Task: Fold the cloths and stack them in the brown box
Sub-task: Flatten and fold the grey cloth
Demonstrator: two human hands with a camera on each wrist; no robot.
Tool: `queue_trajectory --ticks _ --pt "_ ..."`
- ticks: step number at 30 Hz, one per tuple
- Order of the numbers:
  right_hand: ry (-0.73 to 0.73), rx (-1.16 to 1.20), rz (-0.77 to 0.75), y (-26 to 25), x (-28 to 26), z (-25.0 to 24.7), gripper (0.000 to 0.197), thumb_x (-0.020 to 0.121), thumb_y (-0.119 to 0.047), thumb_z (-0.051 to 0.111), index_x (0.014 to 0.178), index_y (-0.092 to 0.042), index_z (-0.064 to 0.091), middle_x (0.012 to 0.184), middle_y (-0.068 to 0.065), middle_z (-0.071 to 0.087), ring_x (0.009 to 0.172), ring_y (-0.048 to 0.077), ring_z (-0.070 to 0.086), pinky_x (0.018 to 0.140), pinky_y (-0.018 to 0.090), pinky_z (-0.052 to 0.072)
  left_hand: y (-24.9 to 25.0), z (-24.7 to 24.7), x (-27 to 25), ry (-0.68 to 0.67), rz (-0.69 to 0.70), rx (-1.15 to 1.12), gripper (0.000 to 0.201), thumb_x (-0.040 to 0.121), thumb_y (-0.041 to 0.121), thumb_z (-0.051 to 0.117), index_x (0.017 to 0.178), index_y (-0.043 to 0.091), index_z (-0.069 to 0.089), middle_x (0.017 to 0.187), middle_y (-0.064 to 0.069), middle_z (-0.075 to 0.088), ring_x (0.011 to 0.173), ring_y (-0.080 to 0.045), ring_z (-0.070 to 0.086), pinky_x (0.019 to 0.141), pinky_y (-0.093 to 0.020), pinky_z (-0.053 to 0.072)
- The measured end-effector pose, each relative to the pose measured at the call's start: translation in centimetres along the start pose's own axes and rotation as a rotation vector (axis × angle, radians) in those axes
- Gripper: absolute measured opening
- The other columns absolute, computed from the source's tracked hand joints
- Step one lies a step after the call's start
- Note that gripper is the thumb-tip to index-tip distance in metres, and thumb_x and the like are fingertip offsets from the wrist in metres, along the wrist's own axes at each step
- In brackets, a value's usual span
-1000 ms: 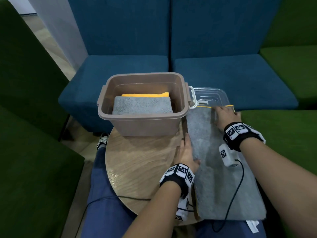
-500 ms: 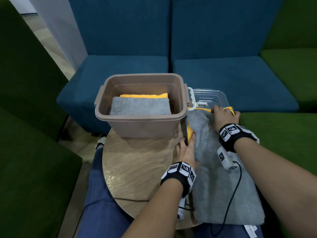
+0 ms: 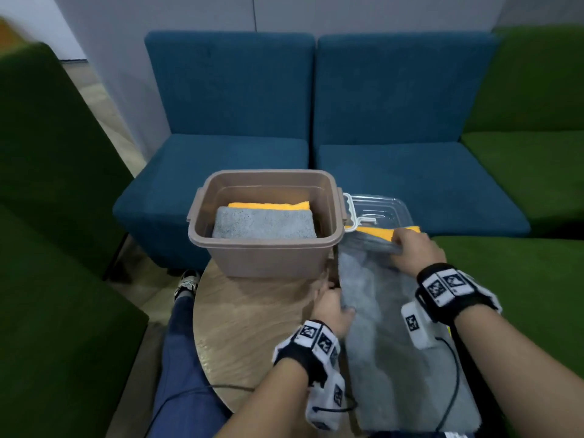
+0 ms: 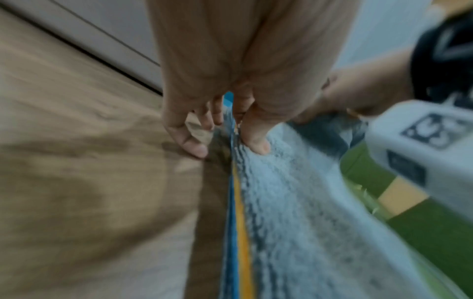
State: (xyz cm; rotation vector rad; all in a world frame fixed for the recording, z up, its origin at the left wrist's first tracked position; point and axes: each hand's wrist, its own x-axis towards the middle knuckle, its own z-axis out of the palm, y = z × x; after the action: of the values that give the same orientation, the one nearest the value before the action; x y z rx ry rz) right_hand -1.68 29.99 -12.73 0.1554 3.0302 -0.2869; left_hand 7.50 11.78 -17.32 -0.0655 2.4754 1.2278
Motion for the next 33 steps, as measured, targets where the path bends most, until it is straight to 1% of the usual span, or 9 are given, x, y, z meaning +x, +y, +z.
queue_trajectory --ticks 6,12,15,19,21,24,27,29,33 --pt "-0.094 0.51 -0.15 0.6 -3.9 -2.9 0.026 0.08 -0.022 0.079 0.071 -0.019 0.054 0.067 -0.001 0.056 0.069 0.021 0.054 0.054 0.028 0.036 -4.2 -11.4 -3.8 0.154 0.175 -0.098 0.017 0.093 0.002 0.054 0.091 0.019 0.053 0.095 -0.003 0.065 0.094 -0.021 0.061 0.085 -0.034 0.049" --pt "-0.194 0.57 0.048 -0.7 -6.3 2.4 0.026 0.09 -0.017 0.067 0.102 -0.011 0.045 0.091 0.009 0.058 0.083 0.027 0.055 0.062 0.032 0.037 -6.4 -15.3 -2.9 0.374 0.151 0.809 0.026 0.088 0.009 0.051 0.112 0.016 0.057 0.109 -0.006 0.059 0.104 -0.03 0.052 0.082 -0.039 0.035" --pt "-0.14 0.556 0.149 -0.3 -7.6 5.4 0.029 0.09 -0.005 0.059 0.103 -0.009 0.033 0.085 0.007 0.049 0.086 0.031 0.053 0.063 0.036 0.035 -7.9 -12.4 -4.5 0.148 0.272 0.602 0.014 0.088 0.008 0.055 0.099 0.015 0.06 0.095 -0.002 0.06 0.089 -0.021 0.058 0.076 -0.034 0.044" --pt "-0.093 0.556 0.031 0.5 -8.9 6.2 0.028 0.088 -0.001 0.059 0.096 -0.009 0.033 0.079 0.008 0.047 0.072 0.031 0.05 0.059 0.036 0.033 -10.8 -9.0 -6.7 -0.343 0.111 0.372 0.023 0.074 0.02 0.078 0.086 0.019 0.058 0.076 0.011 0.054 0.073 -0.011 0.056 0.065 -0.019 0.046" --pt "-0.105 0.489 -0.091 0.6 -9.3 6.0 0.023 0.085 0.003 0.058 0.082 -0.013 0.042 0.075 0.01 0.051 0.071 0.031 0.05 0.061 0.036 0.034 -12.1 -8.7 -6.5 -0.344 0.163 0.469 0.038 0.065 0.024 0.084 0.086 0.021 0.053 0.083 0.009 0.05 0.077 -0.01 0.048 0.069 -0.021 0.042" --pt "-0.155 0.415 -0.08 1.2 -9.6 5.7 0.032 0.081 0.003 0.058 0.066 -0.023 0.049 0.072 0.004 0.06 0.078 0.029 0.057 0.064 0.034 0.04 -12.9 -9.0 -5.8 -0.265 0.225 0.525 0.022 0.07 0.012 0.071 0.078 0.021 0.052 0.08 0.012 0.044 0.074 -0.008 0.044 0.064 -0.014 0.036" --pt "-0.307 0.323 -0.019 0.6 -10.6 4.8 0.028 0.077 -0.023 0.079 0.088 -0.022 0.054 0.101 0.0 0.057 0.102 0.025 0.056 0.081 0.038 0.047 -13.8 -9.5 -5.3 -0.158 0.197 0.609 0.025 0.07 0.007 0.054 0.061 0.026 0.042 0.08 0.01 0.045 0.077 -0.012 0.047 0.065 -0.019 0.037" --pt "-0.474 0.149 -0.022 -0.1 -11.4 4.7 0.073 0.064 -0.043 0.088 0.117 -0.019 0.044 0.12 0.002 0.041 0.112 0.024 0.049 0.093 0.04 0.046 -14.1 -10.1 -5.4 -0.106 0.156 0.603 0.024 0.064 0.006 0.05 0.056 0.026 0.037 0.079 0.007 0.048 0.075 -0.017 0.051 0.065 -0.026 0.045" --pt "-0.51 0.071 -0.058 -0.8 -12.9 4.7 0.094 0.069 -0.028 0.087 0.14 -0.012 0.027 0.135 0.009 0.027 0.123 0.028 0.045 0.1 0.035 0.041 -14.1 -11.1 -6.0 -0.029 0.119 0.538 0.016 0.06 0.012 0.052 0.056 0.024 0.042 0.074 0.01 0.047 0.072 -0.021 0.052 0.065 -0.03 0.048"
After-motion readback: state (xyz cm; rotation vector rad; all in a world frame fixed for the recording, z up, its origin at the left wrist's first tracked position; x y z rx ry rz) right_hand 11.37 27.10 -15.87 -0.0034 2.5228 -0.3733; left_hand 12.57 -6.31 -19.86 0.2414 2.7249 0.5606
